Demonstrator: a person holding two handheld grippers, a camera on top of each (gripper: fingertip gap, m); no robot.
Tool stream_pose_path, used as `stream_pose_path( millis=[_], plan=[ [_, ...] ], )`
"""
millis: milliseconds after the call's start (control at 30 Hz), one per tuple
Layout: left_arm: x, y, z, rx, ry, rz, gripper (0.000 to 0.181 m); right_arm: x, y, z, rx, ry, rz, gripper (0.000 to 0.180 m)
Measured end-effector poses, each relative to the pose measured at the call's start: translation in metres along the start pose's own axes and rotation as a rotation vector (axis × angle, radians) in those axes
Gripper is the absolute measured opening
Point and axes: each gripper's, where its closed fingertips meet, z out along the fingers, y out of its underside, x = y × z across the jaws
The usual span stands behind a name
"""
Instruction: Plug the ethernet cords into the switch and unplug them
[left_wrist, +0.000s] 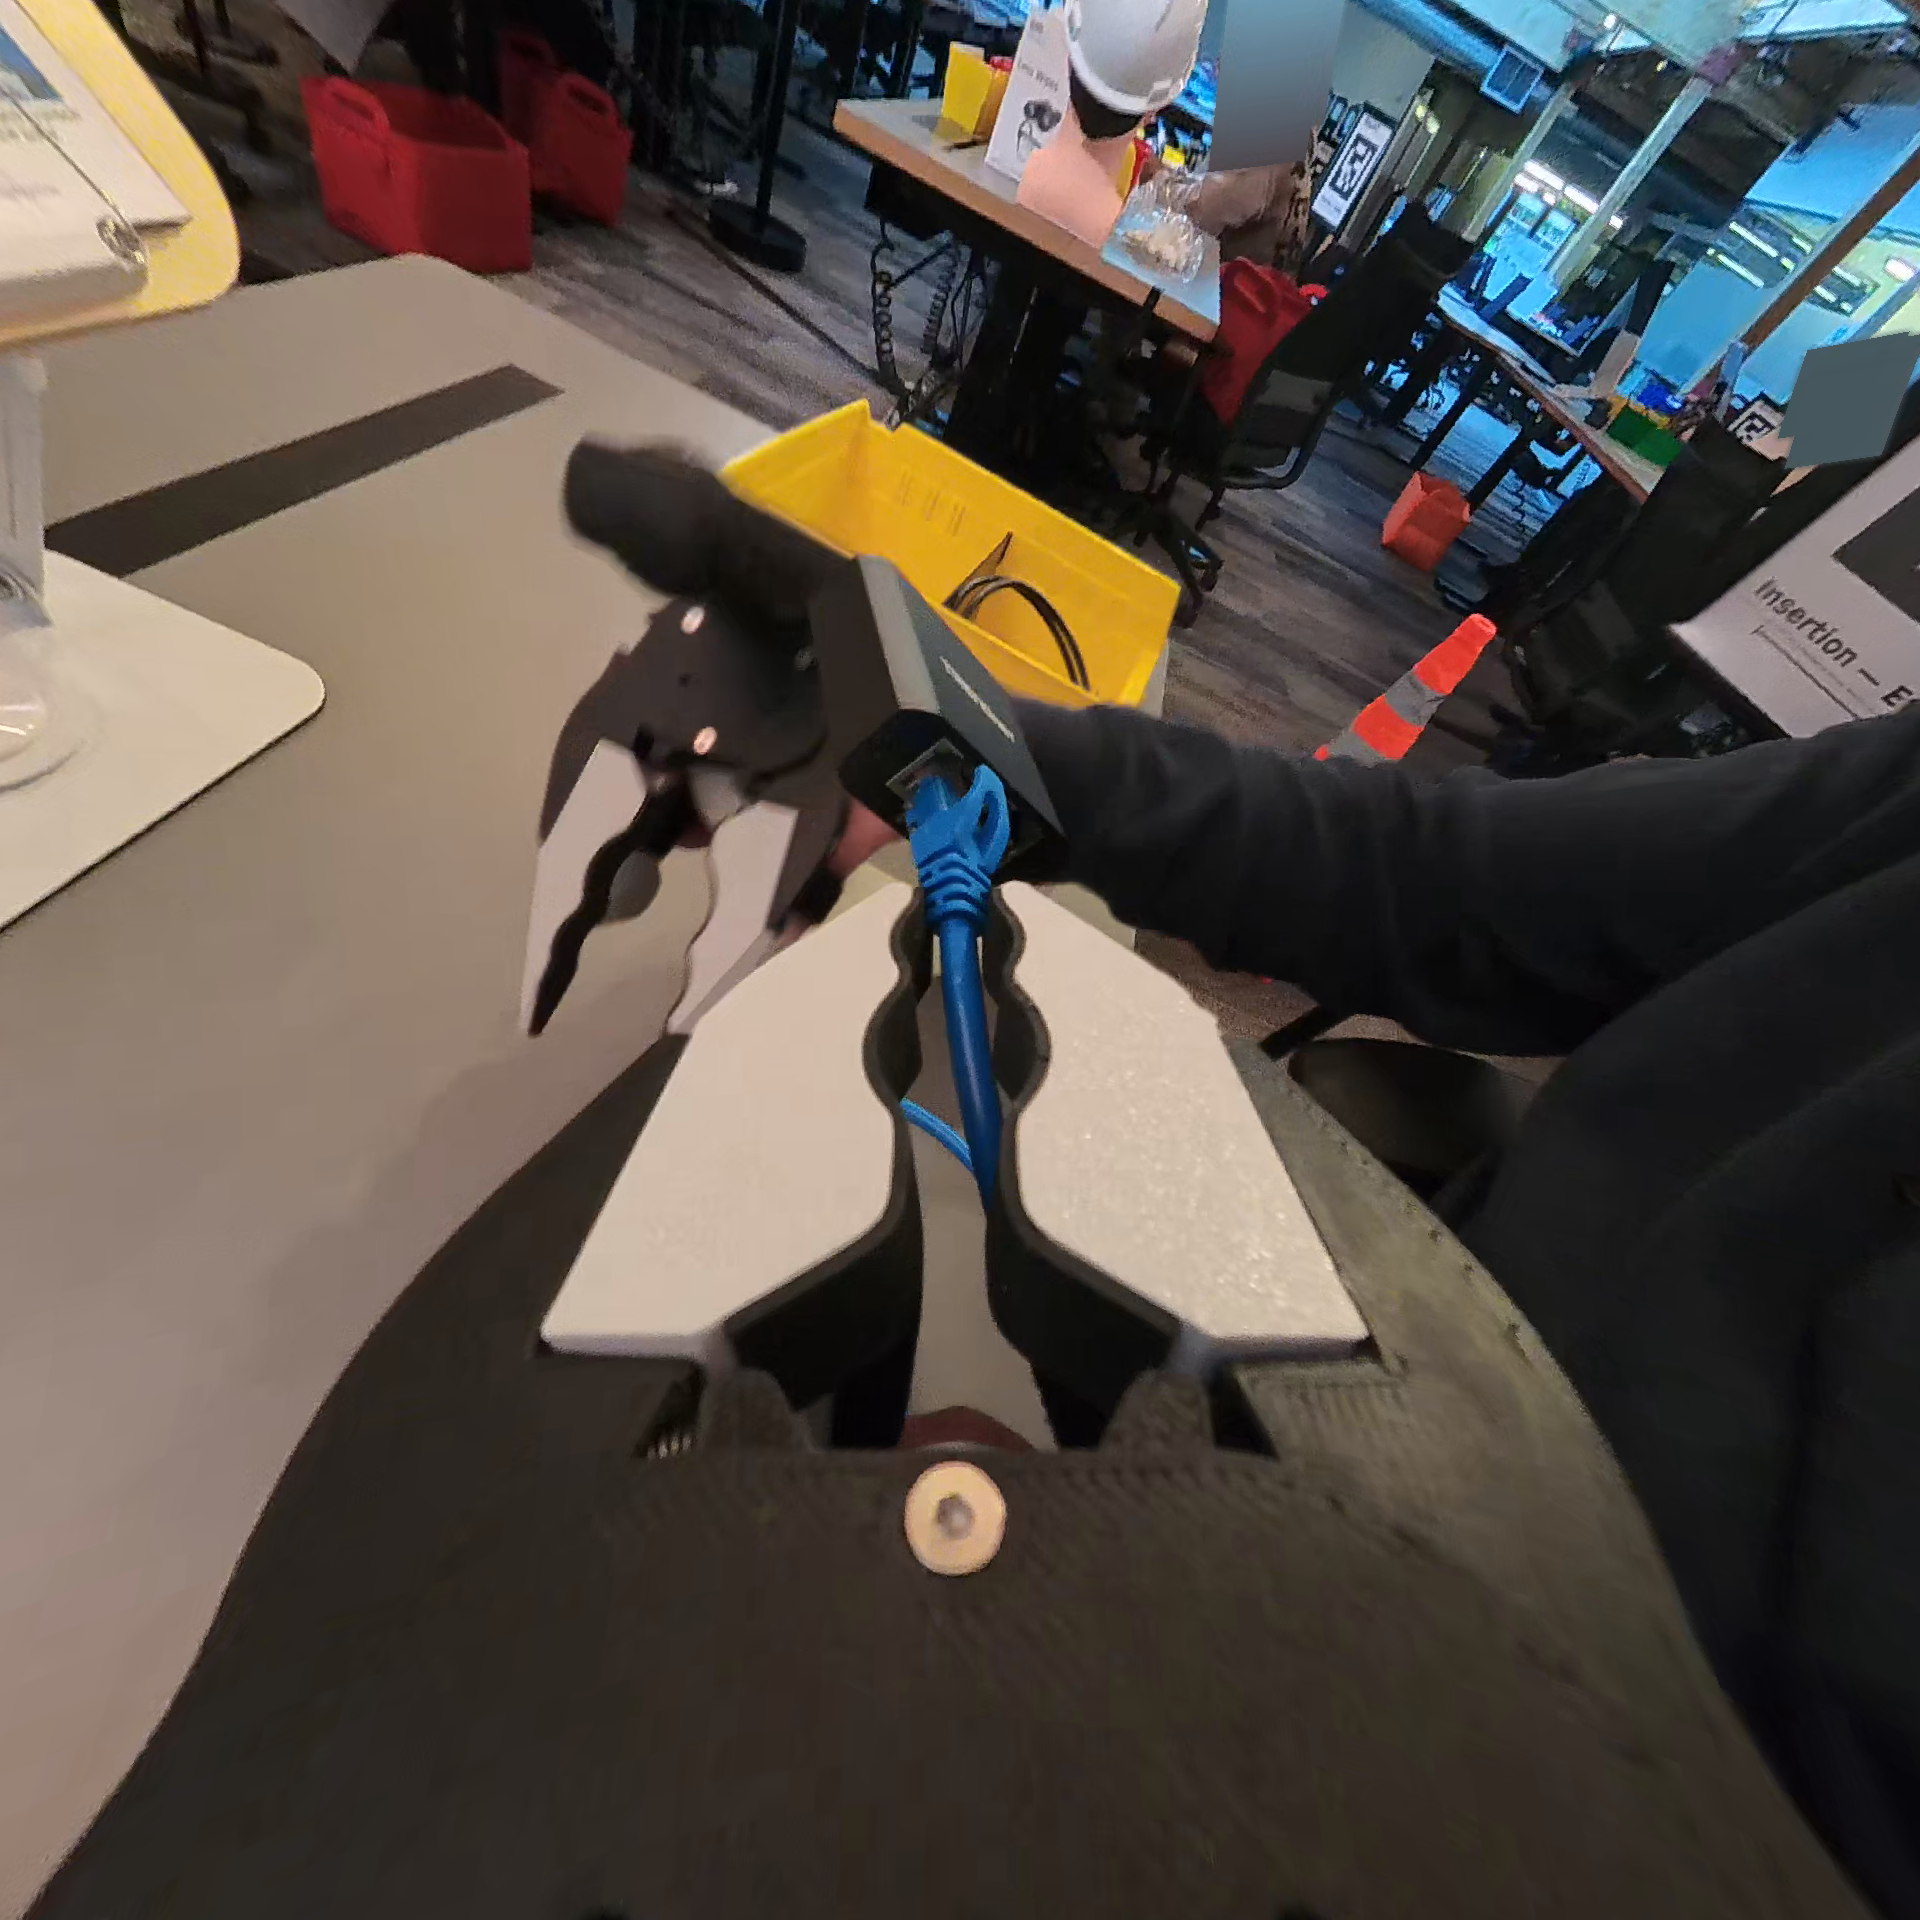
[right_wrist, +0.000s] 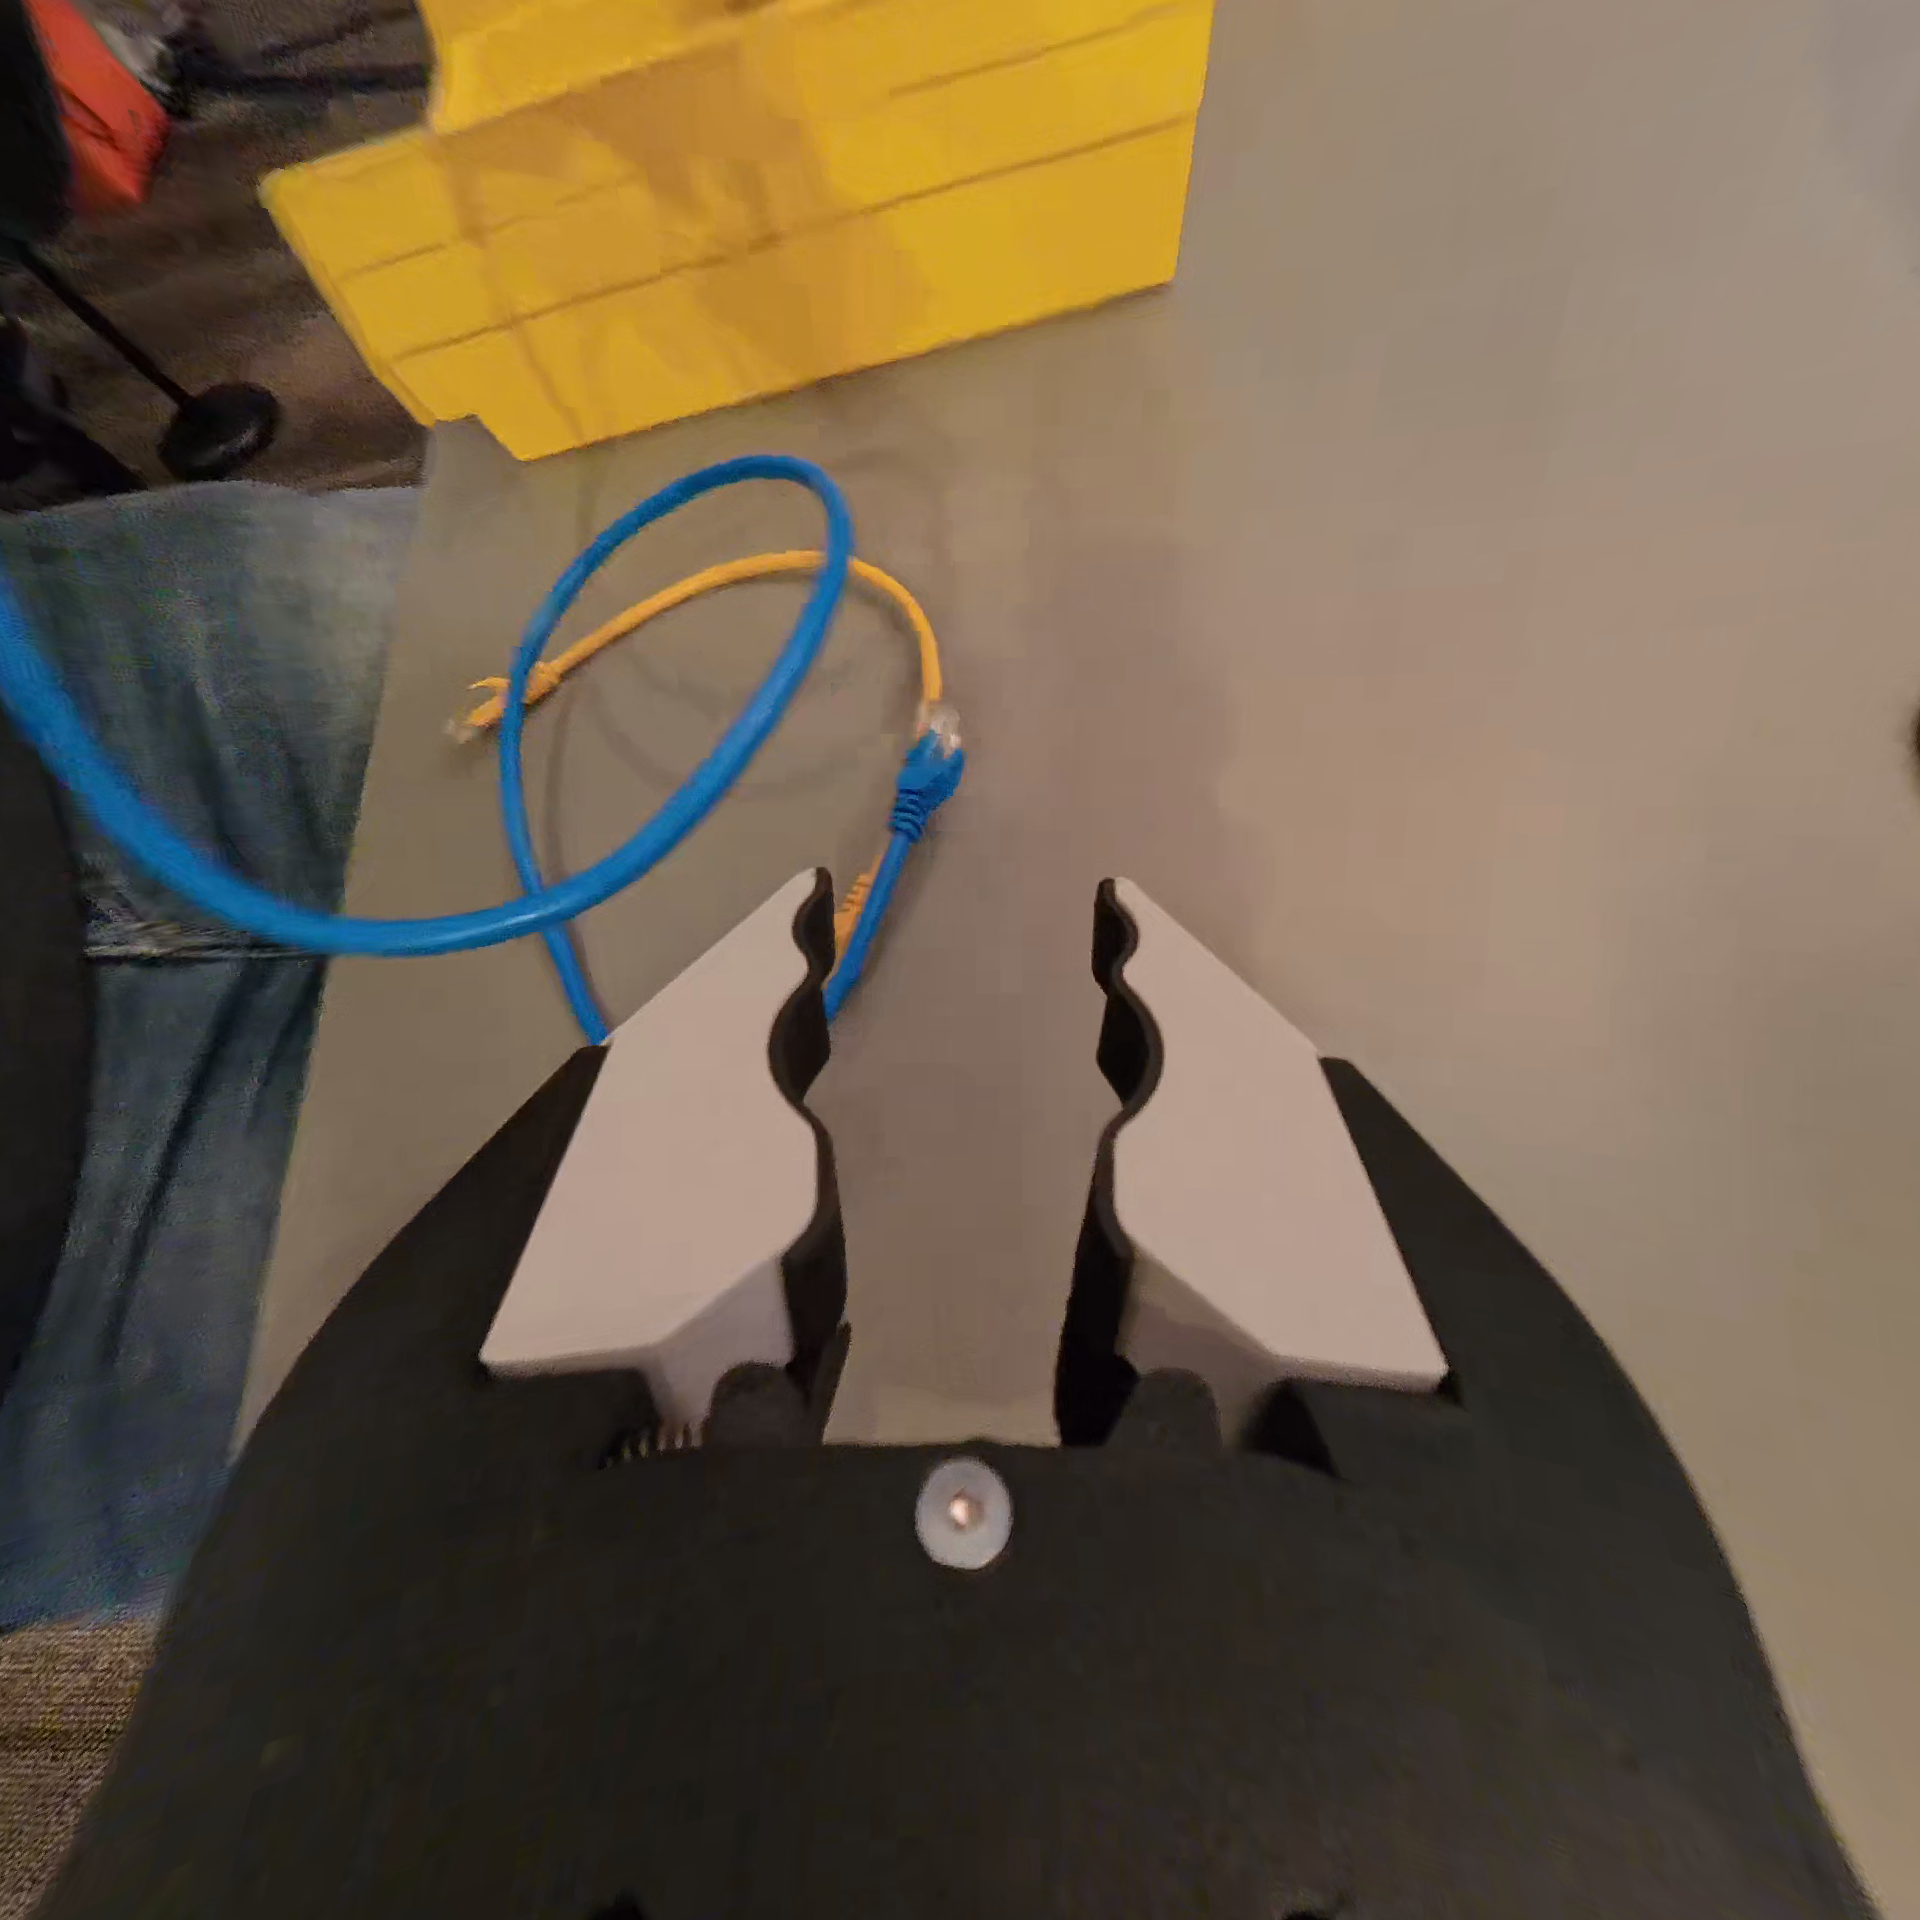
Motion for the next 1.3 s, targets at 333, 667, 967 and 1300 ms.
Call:
stream_pose_path(
  millis=[333, 667, 967, 1300],
  plan=[
    [0.031, -0.004, -0.015, 0.023, 0.050, 0.059, 0.009, 0.002, -0.014, 0.102, -0.144, -0.104, -0.097, 0.043],
    [0.032, 0.001, -0.024, 0.053, 0.054, 0.056, 0.009, -0.008, -0.003, 0.124, -0.259, -0.046, -0.297, 0.004],
    [0.026, 0.000, -0.026, 0.075, 0.023, 0.052, 0.009, 0.064, -0.038, 0.011, -0.095, 0.396, -0.151, 0.003],
    [0.007, 0.007, -0.015, 0.082, -0.008, 0.032, 0.009, 0.054, -0.035, -0.231, -0.021, 0.793, -0.052, 0.003]
  ],
)
